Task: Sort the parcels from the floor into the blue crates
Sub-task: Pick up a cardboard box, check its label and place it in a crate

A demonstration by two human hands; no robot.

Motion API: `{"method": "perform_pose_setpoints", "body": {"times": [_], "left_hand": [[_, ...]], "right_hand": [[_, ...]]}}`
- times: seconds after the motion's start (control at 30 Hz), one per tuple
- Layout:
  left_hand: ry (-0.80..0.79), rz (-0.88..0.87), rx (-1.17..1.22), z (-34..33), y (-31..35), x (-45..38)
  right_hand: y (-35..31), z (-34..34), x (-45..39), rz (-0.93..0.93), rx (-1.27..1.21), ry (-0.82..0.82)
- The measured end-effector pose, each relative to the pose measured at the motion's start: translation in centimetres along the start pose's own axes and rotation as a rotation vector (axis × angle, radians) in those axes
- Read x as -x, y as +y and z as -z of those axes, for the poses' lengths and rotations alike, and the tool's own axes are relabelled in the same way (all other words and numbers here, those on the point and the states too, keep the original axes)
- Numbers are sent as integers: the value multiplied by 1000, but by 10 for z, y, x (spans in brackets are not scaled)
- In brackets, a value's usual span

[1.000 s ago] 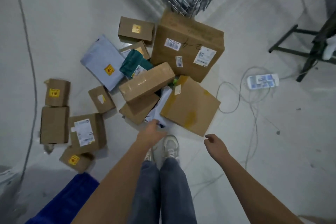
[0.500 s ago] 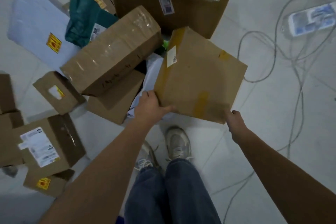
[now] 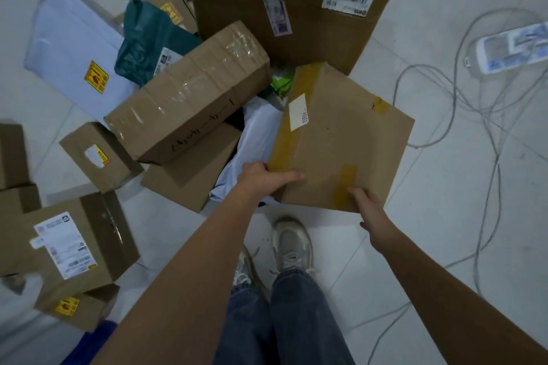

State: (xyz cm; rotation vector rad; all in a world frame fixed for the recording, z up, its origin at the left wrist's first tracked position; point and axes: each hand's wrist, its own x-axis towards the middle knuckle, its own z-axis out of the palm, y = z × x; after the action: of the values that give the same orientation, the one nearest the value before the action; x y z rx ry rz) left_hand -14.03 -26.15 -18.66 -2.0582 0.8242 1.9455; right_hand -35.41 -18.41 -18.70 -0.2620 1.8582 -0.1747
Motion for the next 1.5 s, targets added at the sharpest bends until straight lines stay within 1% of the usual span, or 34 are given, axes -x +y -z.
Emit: {"method": "perform_pose_setpoints", "body": {"times": [0.07, 0.13, 0.2, 0.27, 0.33, 0.37, 0.4, 0.47, 0.5, 0.53, 0.6, 0.67, 0.7, 0.77, 0.83, 0.9, 0.93, 1.03, 1.07, 1.13, 1.23, 1.3, 1.37, 1.43, 1.5], "left_hand": [[40, -37, -119, -7, 2, 12], [134, -122, -171, -21, 2, 29], [173, -213, -93, -38, 3, 49], [174, -252, 6, -55, 4, 71], [221, -274, 17, -70, 6, 91], [254, -285, -16, -77, 7, 101], [284, -299, -61, -84, 9, 110], [331, -377, -126, -96, 9, 123], [322, -428, -134, -100, 8, 127], [270, -473, -122, -101, 6, 130], [64, -522, -27, -101, -2, 133], [-120, -519, 113, -97, -9, 135], [-151, -506, 177, -92, -12, 137], [-109, -453, 291, -74, -15, 138], [-19, -345, 426, -46, -14, 136], [73, -264, 502, -13, -15, 136], [88, -258, 490, 3, -17, 137], [22, -278, 400, 45, -27, 153], [-1, -286, 393, 58, -30, 162], [12, -283, 398, 88, -37, 182], [50, -237, 512, 133, -53, 208], [58, -246, 591, 161, -70, 223], [106, -270, 650, 184, -88, 239], [171, -304, 713, 200, -105, 252], [228, -357, 797, 208, -121, 261]], "right_hand": [[-8, 1, 6, -2, 34, -13], [-20, 3, 20, 60, 98, 13], [-41, 7, 39, 196, 167, 128], [-65, 8, 63, 284, 147, 191], [-88, 1, 83, 302, 82, 190], [-97, -5, 90, 301, 102, 208], [-103, -11, 95, 286, 167, 248], [-109, -21, 101, 230, 333, 389], [-110, -22, 102, 213, 376, 480], [-110, -20, 103, 209, 388, 565], [-107, -8, 105, 231, 384, 680], [-98, 12, 109, 251, 396, 706], [-92, 25, 113, 271, 394, 699], [-80, 52, 128, 333, 322, 652], [-71, 78, 150, 397, 172, 558], [-68, 98, 178, 464, 22, 419], [-68, 104, 191, 498, -61, 333], [-72, 109, 225, 556, -247, 84], [-76, 105, 234, 561, -291, 22], [-87, 93, 248, 547, -353, -84], [-109, 68, 264, 539, -386, -218], [-126, 47, 272, 543, -365, -286], [-142, 25, 279, 530, -330, -343], [-157, 2, 282, 512, -268, -379], [-168, -21, 283, 489, -188, -369]]}}
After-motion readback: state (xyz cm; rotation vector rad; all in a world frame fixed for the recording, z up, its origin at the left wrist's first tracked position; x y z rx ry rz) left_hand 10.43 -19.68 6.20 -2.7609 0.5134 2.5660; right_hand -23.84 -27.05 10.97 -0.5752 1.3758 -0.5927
